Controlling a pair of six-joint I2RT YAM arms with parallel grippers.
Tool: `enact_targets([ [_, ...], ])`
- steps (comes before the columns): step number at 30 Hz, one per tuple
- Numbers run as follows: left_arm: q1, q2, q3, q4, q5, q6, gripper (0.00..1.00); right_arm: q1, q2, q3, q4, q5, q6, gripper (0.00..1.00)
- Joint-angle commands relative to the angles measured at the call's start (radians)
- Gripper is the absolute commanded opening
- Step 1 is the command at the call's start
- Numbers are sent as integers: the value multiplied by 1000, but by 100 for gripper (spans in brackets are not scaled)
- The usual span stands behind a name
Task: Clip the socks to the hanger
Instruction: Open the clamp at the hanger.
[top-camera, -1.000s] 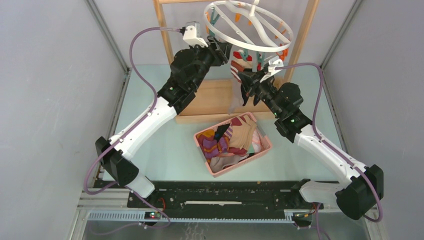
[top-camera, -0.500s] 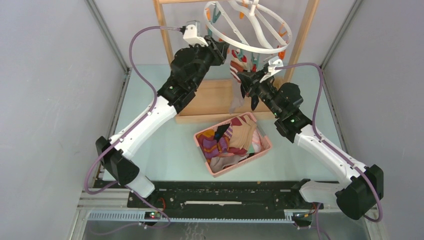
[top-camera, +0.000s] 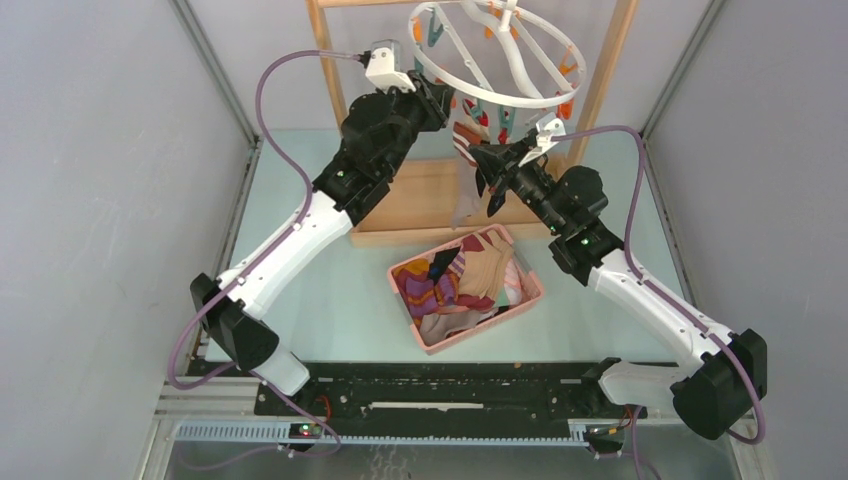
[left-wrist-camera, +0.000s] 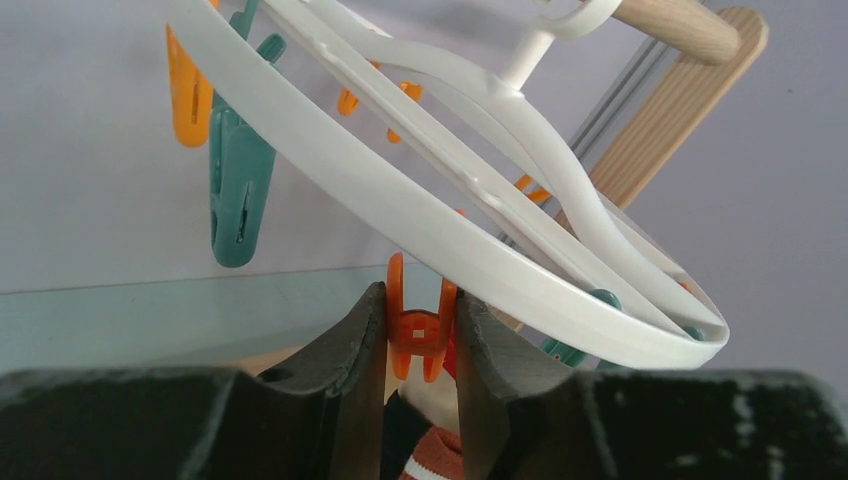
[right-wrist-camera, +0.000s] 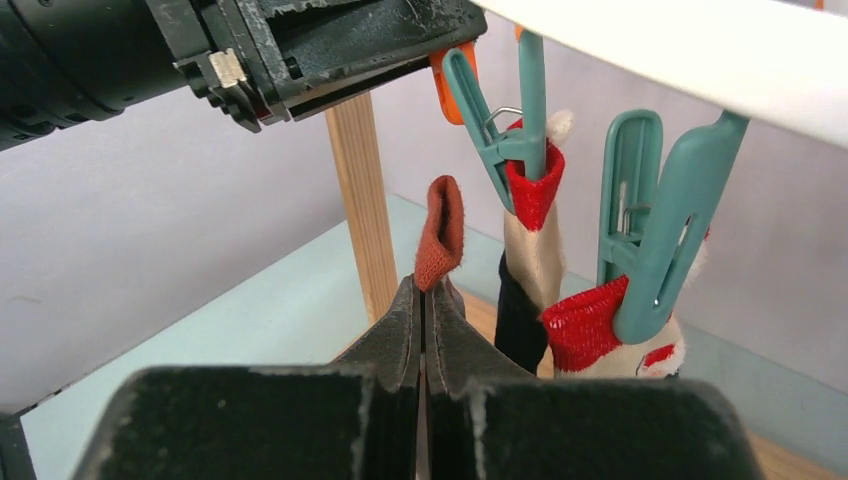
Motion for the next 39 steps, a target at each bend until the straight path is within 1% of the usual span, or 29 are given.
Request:
enact_targets([
  [1,-1,-9,101,-33,-68,26,6,12,-3,46,74,-17,13,0],
  [5,-15,1,139,-104,-142,30,4,33,9,60,62,38,-8,0],
  [11,-42,9,184,-163,-231,41,0,78,41,106,51,81,-52,0],
  [15,-50,11,198,-186,-261,42,0,113,59,133,55,114,-69,0],
  [18,-52,5,195,-193,-267,43,0,130,76,156,49,155,-107,0],
  [20,-51,1,194,-196,-270,43,0,136,87,169,42,200,-113,0],
  [24,-51,-4,195,-200,-273,48,0,140,97,176,42,238,-118,0],
  [39,-51,-5,194,-202,-265,48,0,140,150,230,8,220,-142,0],
])
